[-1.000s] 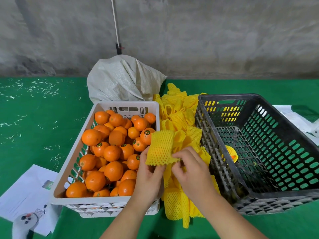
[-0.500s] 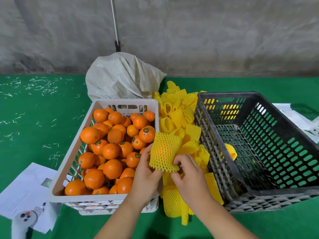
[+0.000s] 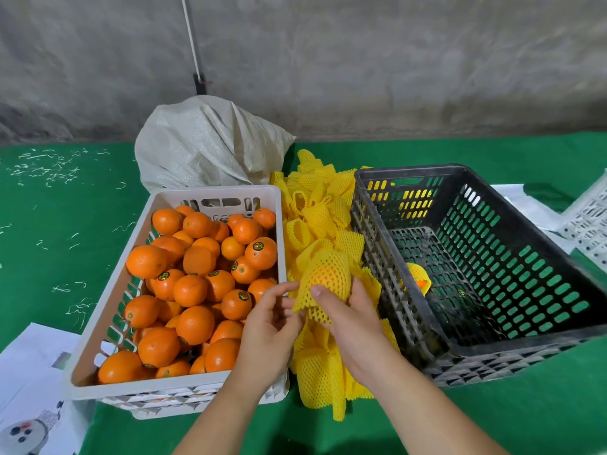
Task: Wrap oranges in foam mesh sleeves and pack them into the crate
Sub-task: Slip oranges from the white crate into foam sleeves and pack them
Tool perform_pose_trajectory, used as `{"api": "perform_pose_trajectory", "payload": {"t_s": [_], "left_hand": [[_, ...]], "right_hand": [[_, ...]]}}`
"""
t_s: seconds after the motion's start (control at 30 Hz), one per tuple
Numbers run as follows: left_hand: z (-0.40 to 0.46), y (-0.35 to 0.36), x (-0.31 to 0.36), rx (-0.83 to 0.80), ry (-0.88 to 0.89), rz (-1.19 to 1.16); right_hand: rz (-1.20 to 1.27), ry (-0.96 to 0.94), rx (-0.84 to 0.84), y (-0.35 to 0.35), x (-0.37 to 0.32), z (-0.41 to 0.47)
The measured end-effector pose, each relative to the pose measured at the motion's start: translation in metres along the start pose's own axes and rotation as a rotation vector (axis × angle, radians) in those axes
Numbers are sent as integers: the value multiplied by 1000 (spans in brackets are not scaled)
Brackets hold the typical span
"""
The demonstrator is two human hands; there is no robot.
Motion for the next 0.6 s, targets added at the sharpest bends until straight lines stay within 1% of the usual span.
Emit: {"api": "perform_pose_trajectory", "payload": {"t_s": [0.07,0.13,0.2,0.23,0.27,0.3,0.33,0.37,0.43,0.47,0.5,0.53,0.6], "left_hand": [[-3,4,0,-21,31,58],[-4,5,2,-14,88,146],[-1,-1,3,36,91,167],[4,-7,3,62,80,197],[11,-14,1,77,62,273],[21,-22,-2,69,38,404],[30,-30,-6,31,16,576],[39,-36,-11,-42,1,784],[45,-41,-20,-228,-32,1187],[45,-39,-23,-304,-45,1328],[43,-37,-27,-370,-54,1437],[40,-34,-32,-430,-69,1512],[37,-29,-37,-527,-127,1597]], "right_hand": [[48,-27,98,-13,-11,6],[-32,-188,227,-36,-32,16],[-250,-371,370,-68,-59,30],[-372,-425,440,-84,-69,36],[-482,-446,503,-100,-75,43],[-573,-431,542,-113,-75,50],[-635,-388,542,-122,-71,56],[-671,-325,506,-127,-63,60],[-725,-203,398,-130,-44,65],[-767,-167,354,-129,-37,67],[-839,-168,327,-127,-34,69],[-974,-221,316,-124,-34,71],[-1399,-442,289,-114,-33,69]]}}
Point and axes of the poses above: each hand's wrist, its own z-axis towards the middle knuckle, its own y-axis out of the palm, x = y × z, the point moved 2 cm from there along z, towards the middle knuckle, and after that the axes turned 6 degrees about x, right-handed, at the moved point
